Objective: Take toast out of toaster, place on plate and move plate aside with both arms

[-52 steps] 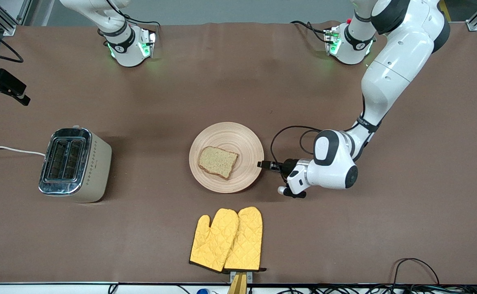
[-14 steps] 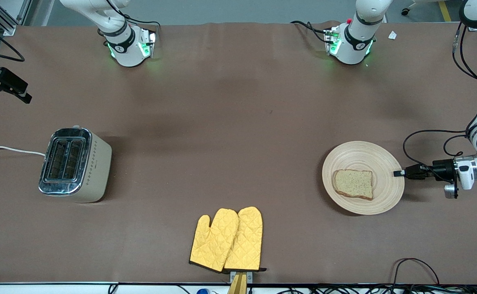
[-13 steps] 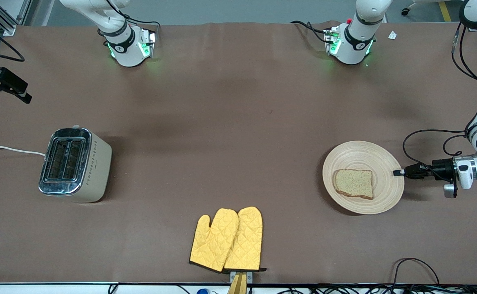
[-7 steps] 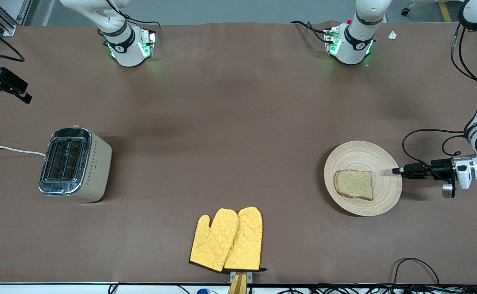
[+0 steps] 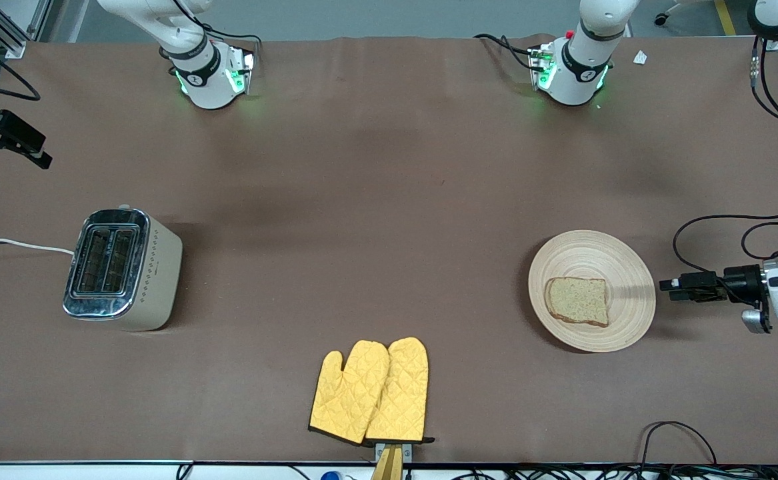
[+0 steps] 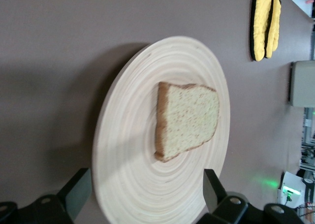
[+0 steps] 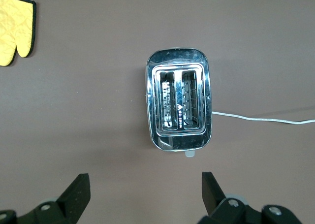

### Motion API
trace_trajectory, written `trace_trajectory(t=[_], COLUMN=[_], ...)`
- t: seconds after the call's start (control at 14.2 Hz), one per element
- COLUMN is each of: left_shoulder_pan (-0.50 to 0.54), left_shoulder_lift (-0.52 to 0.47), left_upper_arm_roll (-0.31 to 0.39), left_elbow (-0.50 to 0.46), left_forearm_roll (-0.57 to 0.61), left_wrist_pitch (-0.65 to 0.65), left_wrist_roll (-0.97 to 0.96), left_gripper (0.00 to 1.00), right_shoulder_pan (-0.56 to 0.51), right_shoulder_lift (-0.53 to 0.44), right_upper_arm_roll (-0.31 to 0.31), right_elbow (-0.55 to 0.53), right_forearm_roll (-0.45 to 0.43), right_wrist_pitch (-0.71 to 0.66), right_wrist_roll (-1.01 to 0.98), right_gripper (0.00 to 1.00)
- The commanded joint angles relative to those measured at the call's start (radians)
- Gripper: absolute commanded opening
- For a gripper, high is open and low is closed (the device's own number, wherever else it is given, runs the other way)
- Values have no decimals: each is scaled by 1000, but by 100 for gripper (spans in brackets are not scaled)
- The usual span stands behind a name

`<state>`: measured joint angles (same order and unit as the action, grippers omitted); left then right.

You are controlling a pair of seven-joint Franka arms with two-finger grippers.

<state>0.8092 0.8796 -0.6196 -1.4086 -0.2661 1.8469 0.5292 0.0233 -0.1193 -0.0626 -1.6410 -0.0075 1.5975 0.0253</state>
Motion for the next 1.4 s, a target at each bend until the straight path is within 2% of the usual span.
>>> trace_trajectory(t=[0.0,0.49,0.63,0.91,1.33], left_shoulder_pan=[-10,-15,-18,-61,-77], left_shoulder_lift=[-86,-253,-312,-434,-566], left_upper_arm_roll=[-50,-228,-262,-273,-313], left_elbow=[-7,-13,-23,-27,-20], left_forearm_roll=[77,329,363,418,416], left_wrist_pitch=[-15,-11,-18,-78,-155], left_wrist_roll=[-130,-489,-572,-676,-797], left_gripper=[100,100,100,100,100], right_shoulder_pan=[-11,-11,-11,-11,-11], right_shoulder_lift=[-5,-3,-5,-3,-3], right_upper_arm_roll=[10,10,10,10,10], right_elbow=[3,3,3,3,3], right_forearm_roll=[-12,-12,-12,-12,-12], right_wrist_pitch=[-8,-8,-8,-8,-8], right_wrist_roll=[-12,-12,-12,-12,-12], right_gripper=[100,100,100,100,100])
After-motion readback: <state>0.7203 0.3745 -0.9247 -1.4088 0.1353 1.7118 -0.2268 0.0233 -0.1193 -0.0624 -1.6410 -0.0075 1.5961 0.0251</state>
